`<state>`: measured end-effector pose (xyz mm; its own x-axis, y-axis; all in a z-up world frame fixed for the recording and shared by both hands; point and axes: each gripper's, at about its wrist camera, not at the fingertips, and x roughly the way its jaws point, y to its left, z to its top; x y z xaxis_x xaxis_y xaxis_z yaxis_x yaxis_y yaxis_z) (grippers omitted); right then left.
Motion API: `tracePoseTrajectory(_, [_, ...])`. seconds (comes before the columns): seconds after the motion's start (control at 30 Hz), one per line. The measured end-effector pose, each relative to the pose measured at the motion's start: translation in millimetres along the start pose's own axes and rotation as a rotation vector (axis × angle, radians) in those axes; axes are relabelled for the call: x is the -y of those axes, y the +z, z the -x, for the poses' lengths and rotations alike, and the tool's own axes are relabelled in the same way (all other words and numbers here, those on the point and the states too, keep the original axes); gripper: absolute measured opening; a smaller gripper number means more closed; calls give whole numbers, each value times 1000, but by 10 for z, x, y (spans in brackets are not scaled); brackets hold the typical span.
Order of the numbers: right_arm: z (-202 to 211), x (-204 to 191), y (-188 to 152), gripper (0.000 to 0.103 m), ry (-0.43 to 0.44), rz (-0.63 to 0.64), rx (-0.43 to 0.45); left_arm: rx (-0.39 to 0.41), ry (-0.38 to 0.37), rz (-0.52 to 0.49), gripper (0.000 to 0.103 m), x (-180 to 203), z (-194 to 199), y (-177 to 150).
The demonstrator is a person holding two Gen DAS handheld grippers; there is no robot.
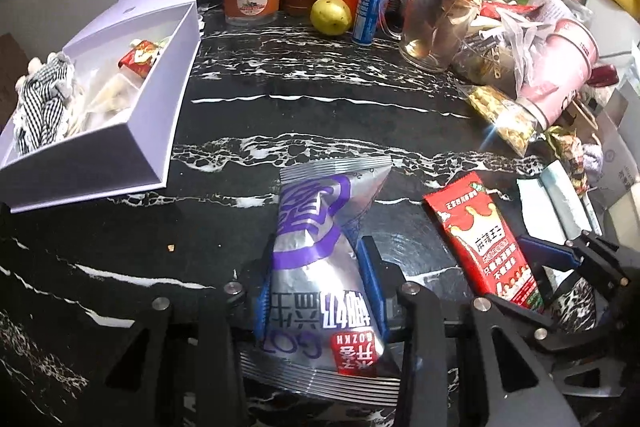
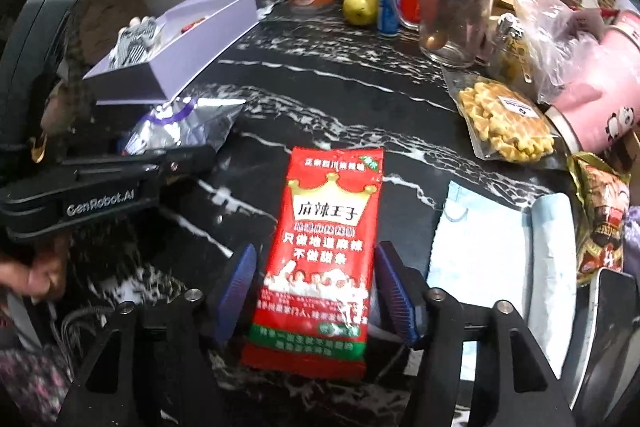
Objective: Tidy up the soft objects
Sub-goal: 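Lift the purple-silver packet with left tool while right tool lifts the red packet, then carry both packets over the white gift box, left and right tools together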
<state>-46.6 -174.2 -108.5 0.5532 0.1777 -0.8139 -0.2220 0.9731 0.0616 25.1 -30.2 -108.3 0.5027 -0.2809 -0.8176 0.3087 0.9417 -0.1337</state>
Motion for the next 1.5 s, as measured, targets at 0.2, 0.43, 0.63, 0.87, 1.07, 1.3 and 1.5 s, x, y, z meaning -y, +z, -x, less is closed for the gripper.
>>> tracePoseTrajectory(0.2, [-43,-56,4,51,-74,31,40,-4,1,5,37,-8,37,-39])
tracePoseTrajectory(0.43, [-56,1,54,45,-44,46,41,0,-7,34,37,-22,95,-82])
tracePoseTrajectory(0.63, [5,106,36,44,6,-14,44,14,-15,33,37,-16,181,-98])
tracePoseTrajectory(0.87, [129,114,-19,44,42,-55,65,15,-34,16,37,47,238,-156])
tracePoseTrajectory(1.07, [181,124,-92,44,54,-73,65,12,-62,4,36,114,343,-227])
tracePoseTrajectory(1.3, [245,115,-153,44,53,-77,69,34,-72,-5,36,140,469,-249])
tracePoseTrajectory(1.5, [348,38,-147,44,75,-64,87,65,-91,4,36,102,671,-279])
